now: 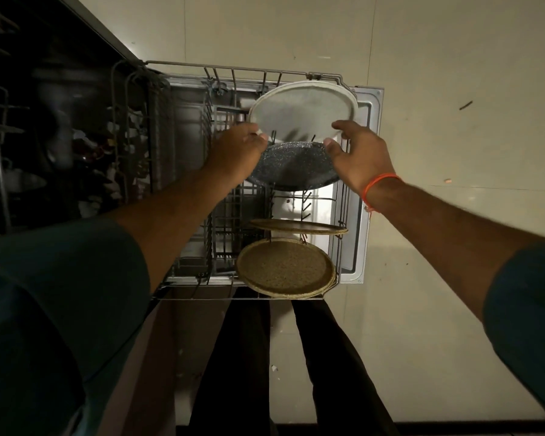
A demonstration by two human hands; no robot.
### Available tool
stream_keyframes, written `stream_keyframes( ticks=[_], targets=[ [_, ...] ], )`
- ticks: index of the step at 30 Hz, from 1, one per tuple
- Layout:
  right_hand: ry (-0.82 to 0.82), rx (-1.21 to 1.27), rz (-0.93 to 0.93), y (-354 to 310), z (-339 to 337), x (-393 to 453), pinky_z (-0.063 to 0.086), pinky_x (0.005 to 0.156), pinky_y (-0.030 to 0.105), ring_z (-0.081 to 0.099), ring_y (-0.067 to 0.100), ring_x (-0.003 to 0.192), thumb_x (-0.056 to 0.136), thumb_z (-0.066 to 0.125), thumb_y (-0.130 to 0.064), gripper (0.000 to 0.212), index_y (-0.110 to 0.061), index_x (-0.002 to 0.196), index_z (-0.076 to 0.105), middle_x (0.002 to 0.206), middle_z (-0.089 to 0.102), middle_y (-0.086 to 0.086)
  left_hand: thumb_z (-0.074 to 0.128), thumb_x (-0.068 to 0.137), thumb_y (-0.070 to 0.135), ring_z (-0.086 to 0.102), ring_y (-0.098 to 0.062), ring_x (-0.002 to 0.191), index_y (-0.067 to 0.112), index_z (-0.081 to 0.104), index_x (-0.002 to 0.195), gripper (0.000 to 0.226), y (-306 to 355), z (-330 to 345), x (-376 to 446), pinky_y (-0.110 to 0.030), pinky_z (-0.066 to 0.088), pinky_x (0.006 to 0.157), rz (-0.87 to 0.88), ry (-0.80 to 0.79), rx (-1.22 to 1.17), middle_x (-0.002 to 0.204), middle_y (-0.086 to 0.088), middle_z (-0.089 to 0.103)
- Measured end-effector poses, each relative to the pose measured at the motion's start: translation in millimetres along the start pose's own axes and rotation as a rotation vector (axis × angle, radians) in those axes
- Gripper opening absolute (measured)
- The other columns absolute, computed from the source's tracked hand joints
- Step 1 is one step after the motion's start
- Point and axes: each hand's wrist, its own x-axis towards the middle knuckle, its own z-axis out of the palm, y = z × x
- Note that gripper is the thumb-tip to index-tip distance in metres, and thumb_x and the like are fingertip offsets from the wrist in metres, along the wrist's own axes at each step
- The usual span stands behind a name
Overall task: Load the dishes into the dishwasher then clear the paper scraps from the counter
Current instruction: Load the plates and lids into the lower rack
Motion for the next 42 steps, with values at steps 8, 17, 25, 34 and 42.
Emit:
stream_keyframes(
  ticks=[8,17,25,34,42],
  targets=[
    [-0.02,0.154,0.128,-4,6,-51,0.036,0.099,0.022,0.056,0.025,0.126,0.102,0.055,-0.031,0.043,-0.019,0.143,0.054,0.138,0.061,0.009,0.05,0.107,0.033,0.051,-0.02,0.136,0.016,0.046,0.151,0.048,-5,22,-67,-0.029,0.04,0.103,-0.163,-0.001,-0.196,0.15,-0.006,0.053],
    [-0.039,0.57,0.21,-73,-7,-142,0.038,0.09,0.015,0.058,0.006,0.11,0.102,0.057,-0.034,0.042,-0.024,0.143,0.054,0.119,0.062,-0.009,0.05,0.107,0.036,0.055,-0.014,0.131,0.027,0.052,0.145,0.039,49,-1,-173,-0.042,0.042,0.116,-0.248,0.238,-0.618,0.145,0.003,0.056],
    [-0.009,0.836,0.114,-154,-59,-235,0.047,0.082,0.014,0.062,-0.012,0.094,0.102,0.058,-0.024,0.032,-0.022,0.134,0.06,0.106,0.064,-0.023,0.052,0.106,0.033,0.064,-0.002,0.117,0.029,0.059,0.14,0.034,124,-57,-293,-0.029,0.05,0.106,-0.048,0.329,-0.821,0.132,0.011,0.065],
    [-0.058,0.904,-0.101,-231,-125,-335,0.048,0.109,0.035,0.063,0.005,0.117,0.102,0.057,-0.026,0.029,-0.028,0.13,0.063,0.123,0.068,-0.006,0.049,0.106,0.034,0.063,-0.003,0.121,0.031,0.062,0.135,0.032,156,-112,-421,-0.029,0.05,0.106,0.119,0.438,-0.864,0.13,0.012,0.068],
    [-0.255,0.85,-0.371,-271,-165,-403,0.047,0.11,0.034,0.061,-0.003,0.118,0.098,0.058,-0.029,0.031,-0.031,0.128,0.064,0.124,0.07,-0.014,0.055,0.096,0.046,0.064,-0.009,0.123,0.03,0.065,0.13,0.039,171,-130,-539,-0.039,0.046,0.108,0.235,0.698,-0.902,0.129,0.01,0.07]
  ],
)
